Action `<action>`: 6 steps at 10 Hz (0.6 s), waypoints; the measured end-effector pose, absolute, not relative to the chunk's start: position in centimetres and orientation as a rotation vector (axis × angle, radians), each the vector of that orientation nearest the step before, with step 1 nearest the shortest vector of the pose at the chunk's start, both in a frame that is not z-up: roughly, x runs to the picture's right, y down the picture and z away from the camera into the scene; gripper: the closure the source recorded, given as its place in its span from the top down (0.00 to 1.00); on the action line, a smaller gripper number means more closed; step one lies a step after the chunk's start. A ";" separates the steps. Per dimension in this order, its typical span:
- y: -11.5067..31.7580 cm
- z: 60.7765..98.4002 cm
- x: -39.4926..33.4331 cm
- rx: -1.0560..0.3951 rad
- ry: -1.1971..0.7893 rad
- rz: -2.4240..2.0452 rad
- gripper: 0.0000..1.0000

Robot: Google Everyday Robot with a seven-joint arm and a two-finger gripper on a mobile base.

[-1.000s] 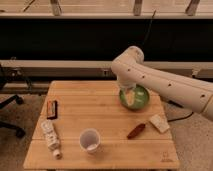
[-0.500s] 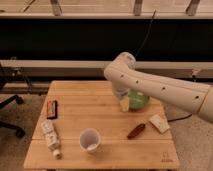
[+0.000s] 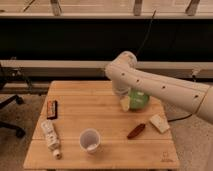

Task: Move the arm in a circular motion

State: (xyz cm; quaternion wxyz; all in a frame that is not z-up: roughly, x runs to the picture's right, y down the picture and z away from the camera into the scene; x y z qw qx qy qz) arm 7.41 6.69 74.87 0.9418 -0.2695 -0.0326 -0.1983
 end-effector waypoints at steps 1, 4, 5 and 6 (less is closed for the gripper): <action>7.2 74.3 7.2 -0.547 -0.067 -0.404 0.67; 6.9 74.6 7.1 -0.545 -0.083 -0.417 0.37; 5.8 75.5 6.7 -0.546 -0.092 -0.425 0.25; 4.8 76.3 6.4 -0.546 -0.099 -0.430 0.17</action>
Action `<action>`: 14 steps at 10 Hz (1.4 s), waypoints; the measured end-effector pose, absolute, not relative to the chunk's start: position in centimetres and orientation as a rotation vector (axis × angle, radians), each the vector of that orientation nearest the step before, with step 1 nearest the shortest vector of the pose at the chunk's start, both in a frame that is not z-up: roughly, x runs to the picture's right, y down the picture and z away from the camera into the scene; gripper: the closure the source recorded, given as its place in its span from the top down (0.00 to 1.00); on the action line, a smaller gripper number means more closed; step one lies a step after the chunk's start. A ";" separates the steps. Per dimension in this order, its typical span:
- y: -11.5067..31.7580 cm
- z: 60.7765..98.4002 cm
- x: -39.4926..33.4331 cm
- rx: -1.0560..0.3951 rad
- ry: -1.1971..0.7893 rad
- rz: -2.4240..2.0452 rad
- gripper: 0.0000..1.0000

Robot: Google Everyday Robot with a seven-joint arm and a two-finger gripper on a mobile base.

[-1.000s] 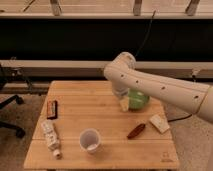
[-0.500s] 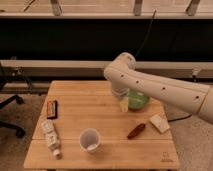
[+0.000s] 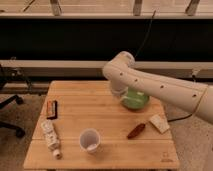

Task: Move the arm in a circular motion

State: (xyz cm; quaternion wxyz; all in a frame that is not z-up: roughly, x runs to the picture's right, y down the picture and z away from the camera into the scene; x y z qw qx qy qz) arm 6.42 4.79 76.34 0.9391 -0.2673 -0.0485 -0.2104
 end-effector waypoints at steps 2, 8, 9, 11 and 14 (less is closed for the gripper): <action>2.4 78.6 4.7 -0.543 -0.132 -0.453 0.01; 5.1 76.7 -1.9 -0.556 -0.235 -0.608 0.00; 6.8 75.2 -3.0 -0.557 -0.259 -0.638 0.00; 8.8 73.4 -3.2 -0.564 -0.279 -0.663 0.00; 11.4 71.3 -0.6 -0.608 -0.283 -0.649 0.00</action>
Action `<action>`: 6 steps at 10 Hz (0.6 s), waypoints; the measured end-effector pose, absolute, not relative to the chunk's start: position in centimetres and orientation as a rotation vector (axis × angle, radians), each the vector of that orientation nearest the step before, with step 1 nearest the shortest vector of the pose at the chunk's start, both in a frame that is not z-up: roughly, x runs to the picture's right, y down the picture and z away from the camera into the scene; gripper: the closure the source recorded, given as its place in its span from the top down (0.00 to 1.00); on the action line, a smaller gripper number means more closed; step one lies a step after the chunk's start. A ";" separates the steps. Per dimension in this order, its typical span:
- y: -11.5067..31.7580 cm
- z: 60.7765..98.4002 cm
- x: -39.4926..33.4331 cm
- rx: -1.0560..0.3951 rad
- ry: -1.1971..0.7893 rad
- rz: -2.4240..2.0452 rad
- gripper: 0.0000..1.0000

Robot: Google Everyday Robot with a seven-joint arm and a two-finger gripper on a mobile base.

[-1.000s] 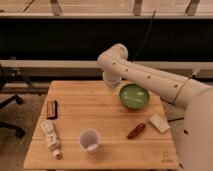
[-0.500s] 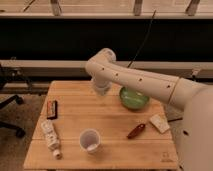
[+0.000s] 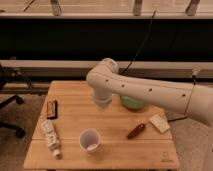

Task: Move the arm in a circular motion

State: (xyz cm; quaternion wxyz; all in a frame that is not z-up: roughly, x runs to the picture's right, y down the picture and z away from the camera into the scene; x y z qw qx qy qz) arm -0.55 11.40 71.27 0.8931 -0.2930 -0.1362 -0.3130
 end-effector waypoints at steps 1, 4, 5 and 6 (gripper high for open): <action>12.4 70.6 1.5 -0.635 -0.268 -0.629 0.00; 14.0 70.0 7.2 -0.691 -0.214 -0.541 0.00; 14.4 69.8 10.3 -0.712 -0.178 -0.486 0.00; 14.5 69.9 12.1 -0.721 -0.155 -0.453 0.00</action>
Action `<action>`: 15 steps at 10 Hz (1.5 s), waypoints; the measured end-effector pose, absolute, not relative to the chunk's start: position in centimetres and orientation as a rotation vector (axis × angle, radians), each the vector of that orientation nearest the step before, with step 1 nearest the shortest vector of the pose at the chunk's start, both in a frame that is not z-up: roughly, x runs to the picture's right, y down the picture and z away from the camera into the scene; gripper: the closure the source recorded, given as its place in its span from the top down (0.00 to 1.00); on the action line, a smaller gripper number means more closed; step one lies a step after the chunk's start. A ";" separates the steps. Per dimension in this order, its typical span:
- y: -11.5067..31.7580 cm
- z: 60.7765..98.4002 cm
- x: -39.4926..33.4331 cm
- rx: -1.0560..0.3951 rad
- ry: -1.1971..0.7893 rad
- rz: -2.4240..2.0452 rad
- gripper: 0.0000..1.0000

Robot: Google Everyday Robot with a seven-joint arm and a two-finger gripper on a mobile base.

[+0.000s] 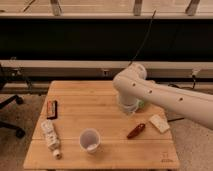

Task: Move the arm in a circular motion

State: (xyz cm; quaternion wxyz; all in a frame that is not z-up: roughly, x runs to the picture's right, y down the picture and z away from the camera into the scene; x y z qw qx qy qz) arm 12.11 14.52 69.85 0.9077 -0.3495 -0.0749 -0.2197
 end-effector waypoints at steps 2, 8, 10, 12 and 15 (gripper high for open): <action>14.8 69.9 17.0 -0.743 -0.097 -0.365 0.00; 13.0 72.8 30.3 -0.797 0.050 -0.084 0.00; 10.6 75.6 32.0 -0.815 0.084 -0.052 0.00; 7.8 78.4 32.8 -0.823 0.103 -0.042 0.00; 4.7 81.5 31.9 -0.826 0.105 -0.053 0.00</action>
